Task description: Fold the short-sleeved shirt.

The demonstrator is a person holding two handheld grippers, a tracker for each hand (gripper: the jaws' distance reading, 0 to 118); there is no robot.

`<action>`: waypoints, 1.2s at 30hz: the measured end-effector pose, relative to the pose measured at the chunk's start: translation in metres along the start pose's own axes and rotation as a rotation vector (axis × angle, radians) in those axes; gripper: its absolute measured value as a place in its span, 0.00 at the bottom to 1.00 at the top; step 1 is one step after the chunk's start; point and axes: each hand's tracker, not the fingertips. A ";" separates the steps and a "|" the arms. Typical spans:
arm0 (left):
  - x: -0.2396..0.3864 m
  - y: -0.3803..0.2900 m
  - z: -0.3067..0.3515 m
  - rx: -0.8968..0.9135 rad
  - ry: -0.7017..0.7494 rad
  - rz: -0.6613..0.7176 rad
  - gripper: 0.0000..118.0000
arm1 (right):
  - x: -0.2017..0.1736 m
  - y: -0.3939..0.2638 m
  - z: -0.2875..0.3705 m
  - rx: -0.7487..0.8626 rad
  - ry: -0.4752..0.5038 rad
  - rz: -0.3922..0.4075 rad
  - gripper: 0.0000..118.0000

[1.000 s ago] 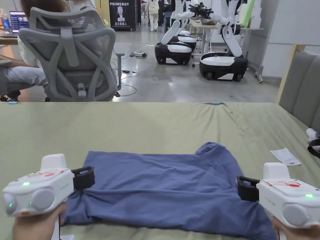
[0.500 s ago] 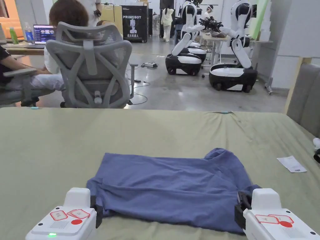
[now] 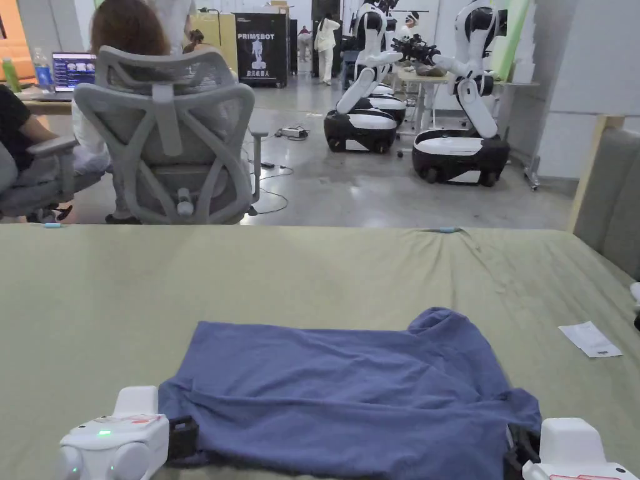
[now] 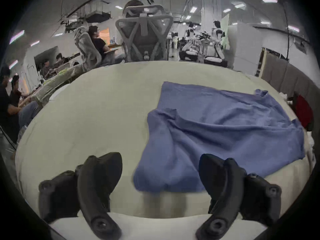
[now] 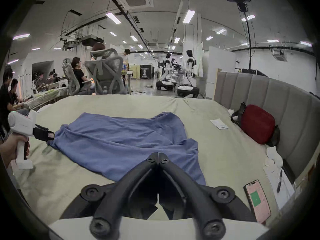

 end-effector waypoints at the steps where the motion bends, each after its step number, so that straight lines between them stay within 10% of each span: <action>1: 0.002 0.000 -0.012 -0.010 0.033 -0.008 0.76 | 0.008 -0.002 -0.001 -0.019 0.000 -0.020 0.00; 5: 0.013 -0.007 -0.030 -0.105 0.010 -0.066 0.41 | 0.033 -0.009 -0.015 -0.075 -0.058 -0.035 0.00; 7: 0.018 0.001 -0.015 -0.119 -0.008 -0.091 0.04 | 0.047 -0.010 -0.029 -0.109 -0.061 -0.053 0.04; 8: 0.019 0.003 -0.010 -0.092 -0.015 -0.111 0.03 | 0.052 -0.011 -0.037 -0.126 -0.065 -0.053 0.22; 10: 0.020 0.007 -0.001 -0.078 -0.021 -0.104 0.03 | 0.061 -0.016 -0.061 -0.178 -0.061 -0.043 0.93; 11: 0.017 0.008 0.004 -0.058 -0.029 -0.090 0.03 | 0.063 -0.019 -0.072 -0.199 -0.054 -0.044 1.00; 14: 0.013 0.015 0.012 -0.036 -0.044 -0.067 0.03 | 0.064 -0.030 -0.105 -0.277 -0.065 -0.014 0.86; 18: 0.003 0.011 0.012 -0.044 -0.083 -0.015 0.03 | 0.069 -0.049 -0.127 -0.400 0.035 -0.108 0.05; 21: -0.002 0.008 0.023 -0.050 -0.084 -0.013 0.03 | 0.069 -0.029 -0.097 -0.310 0.065 -0.185 0.04; 30: -0.032 0.000 0.123 0.045 -0.105 0.036 0.03 | 0.051 0.014 -0.008 -0.314 0.105 0.034 0.04; 36: -0.046 -0.061 0.117 -0.087 -0.112 0.107 0.03 | 0.045 -0.048 -0.013 -0.440 0.102 0.009 0.04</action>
